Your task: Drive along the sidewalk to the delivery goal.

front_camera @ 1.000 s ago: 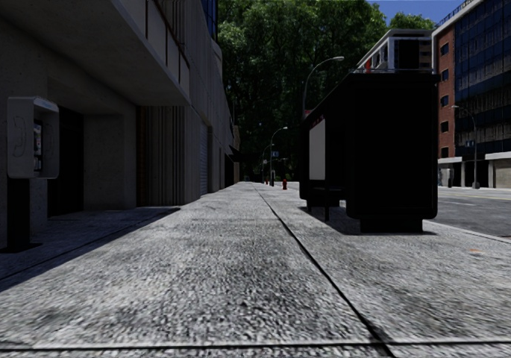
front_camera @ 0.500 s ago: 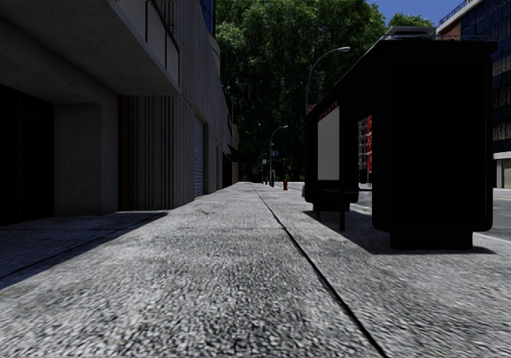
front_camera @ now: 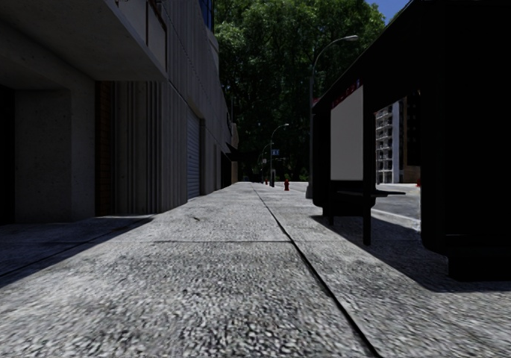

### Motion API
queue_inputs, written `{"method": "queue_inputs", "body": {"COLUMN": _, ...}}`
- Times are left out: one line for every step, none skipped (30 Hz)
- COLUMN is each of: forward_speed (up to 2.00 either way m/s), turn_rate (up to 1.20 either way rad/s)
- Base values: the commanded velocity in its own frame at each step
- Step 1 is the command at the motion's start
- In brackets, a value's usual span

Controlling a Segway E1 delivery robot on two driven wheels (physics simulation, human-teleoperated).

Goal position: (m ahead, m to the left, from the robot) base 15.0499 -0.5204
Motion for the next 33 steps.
{"method": "queue_inputs", "body": {"forward_speed": 2.0, "turn_rate": 0.0}}
{"method": "queue_inputs", "body": {"forward_speed": 2.0, "turn_rate": 0.0}}
{"method": "queue_inputs", "body": {"forward_speed": 2.0, "turn_rate": 0.0}}
{"method": "queue_inputs", "body": {"forward_speed": 2.0, "turn_rate": 0.0}}
{"method": "queue_inputs", "body": {"forward_speed": 2.0, "turn_rate": 0.0}}
{"method": "queue_inputs", "body": {"forward_speed": 2.0, "turn_rate": 0.0}}
{"method": "queue_inputs", "body": {"forward_speed": 2.0, "turn_rate": 0.0}}
{"method": "queue_inputs", "body": {"forward_speed": 2.0, "turn_rate": 0.0}}
{"method": "queue_inputs", "body": {"forward_speed": 2.0, "turn_rate": 0.0}}
{"method": "queue_inputs", "body": {"forward_speed": 2.0, "turn_rate": 0.0}}
{"method": "queue_inputs", "body": {"forward_speed": 2.0, "turn_rate": 0.0}}
{"method": "queue_inputs", "body": {"forward_speed": 2.0, "turn_rate": 0.0}}
{"method": "queue_inputs", "body": {"forward_speed": 2.0, "turn_rate": 0.0}}
{"method": "queue_inputs", "body": {"forward_speed": 2.0, "turn_rate": 0.0}}
{"method": "queue_inputs", "body": {"forward_speed": 2.0, "turn_rate": 0.0}}
{"method": "queue_inputs", "body": {"forward_speed": 2.0, "turn_rate": 0.0}}
{"method": "queue_inputs", "body": {"forward_speed": 2.0, "turn_rate": 0.0}}
{"method": "queue_inputs", "body": {"forward_speed": 2.0, "turn_rate": 0.0}}
{"method": "queue_inputs", "body": {"forward_speed": 2.0, "turn_rate": 0.0}}
{"method": "queue_inputs", "body": {"forward_speed": 2.0, "turn_rate": 0.0}}
{"method": "queue_inputs", "body": {"forward_speed": 2.0, "turn_rate": 0.0}}
{"method": "queue_inputs", "body": {"forward_speed": 2.0, "turn_rate": 0.0}}
{"method": "queue_inputs", "body": {"forward_speed": 2.0, "turn_rate": 0.0}}
{"method": "queue_inputs", "body": {"forward_speed": 2.0, "turn_rate": 0.0}}
{"method": "queue_inputs", "body": {"forward_speed": 2.0, "turn_rate": 0.0}}
{"method": "queue_inputs", "body": {"forward_speed": 2.0, "turn_rate": 0.0}}
{"method": "queue_inputs", "body": {"forward_speed": 2.0, "turn_rate": 0.0}}
{"method": "queue_inputs", "body": {"forward_speed": 2.0, "turn_rate": 0.0}}
{"method": "queue_inputs", "body": {"forward_speed": 2.0, "turn_rate": 0.0}}
{"method": "queue_inputs", "body": {"forward_speed": 2.0, "turn_rate": 0.0}}
{"method": "queue_inputs", "body": {"forward_speed": 2.0, "turn_rate": 0.0}}
{"method": "queue_inputs", "body": {"forward_speed": 2.0, "turn_rate": 0.0}}
{"method": "queue_inputs", "body": {"forward_speed": 2.0, "turn_rate": 0.0}}
